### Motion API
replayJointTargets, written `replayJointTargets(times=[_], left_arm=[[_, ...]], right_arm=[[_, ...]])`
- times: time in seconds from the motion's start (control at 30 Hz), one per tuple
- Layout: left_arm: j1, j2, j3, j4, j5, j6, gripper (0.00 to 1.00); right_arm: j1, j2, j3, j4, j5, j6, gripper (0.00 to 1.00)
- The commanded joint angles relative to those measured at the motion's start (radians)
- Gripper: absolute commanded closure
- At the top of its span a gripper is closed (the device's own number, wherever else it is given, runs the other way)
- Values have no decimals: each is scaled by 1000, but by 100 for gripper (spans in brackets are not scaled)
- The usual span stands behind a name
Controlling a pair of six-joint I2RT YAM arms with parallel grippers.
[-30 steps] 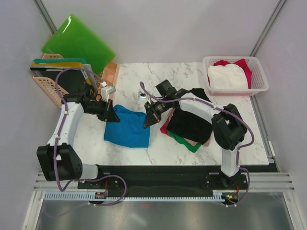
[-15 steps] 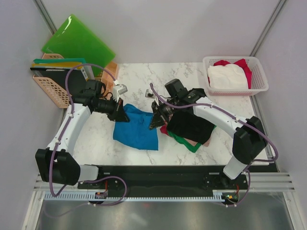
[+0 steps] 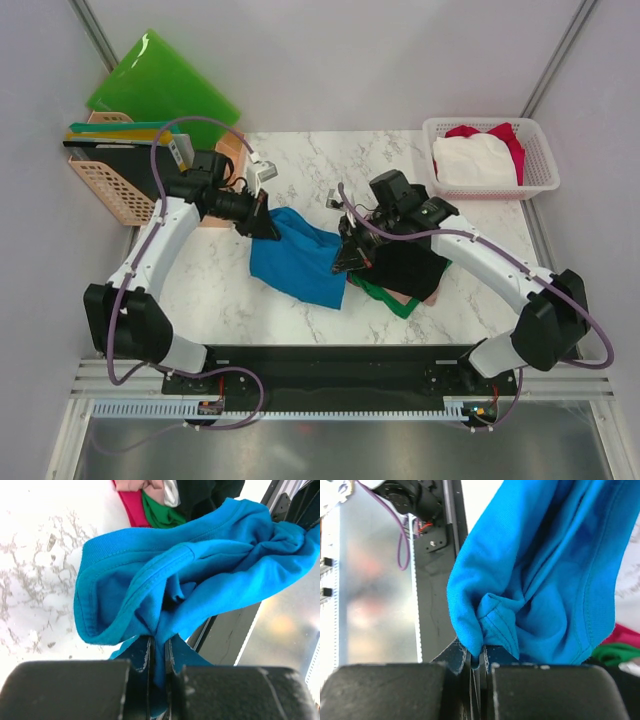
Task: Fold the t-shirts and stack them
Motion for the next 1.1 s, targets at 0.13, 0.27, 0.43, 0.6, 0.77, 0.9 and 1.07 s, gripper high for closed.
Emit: replayJointTargets(times=[0.13, 0.27, 0.43, 0.6, 0.77, 0.9, 1.07], left_arm=[[-76, 93, 125, 48, -32, -30, 98], [-131, 156, 202, 48, -75, -35, 98], [-223, 252, 392, 10, -118, -29, 98], [-321, 360, 561, -23, -152, -15, 98], [-392, 445, 661, -39, -164, -9, 98], [-430, 494, 697, -39, -184, 0, 98], [-462, 555, 766, -36, -183, -4, 98]], right_arm=[[-55, -113, -62, -95, 20, -55, 100], [-118, -162, -94, -118, 33, -82, 100], [-257, -228, -120, -156, 24, -114, 100], [-397, -319, -120, -200, 21, -136, 100], [-500, -375, -119, -259, 20, -164, 100], [-534, -405, -108, -331, 53, -196, 100], [-567, -440, -126, -394, 79, -252, 100]])
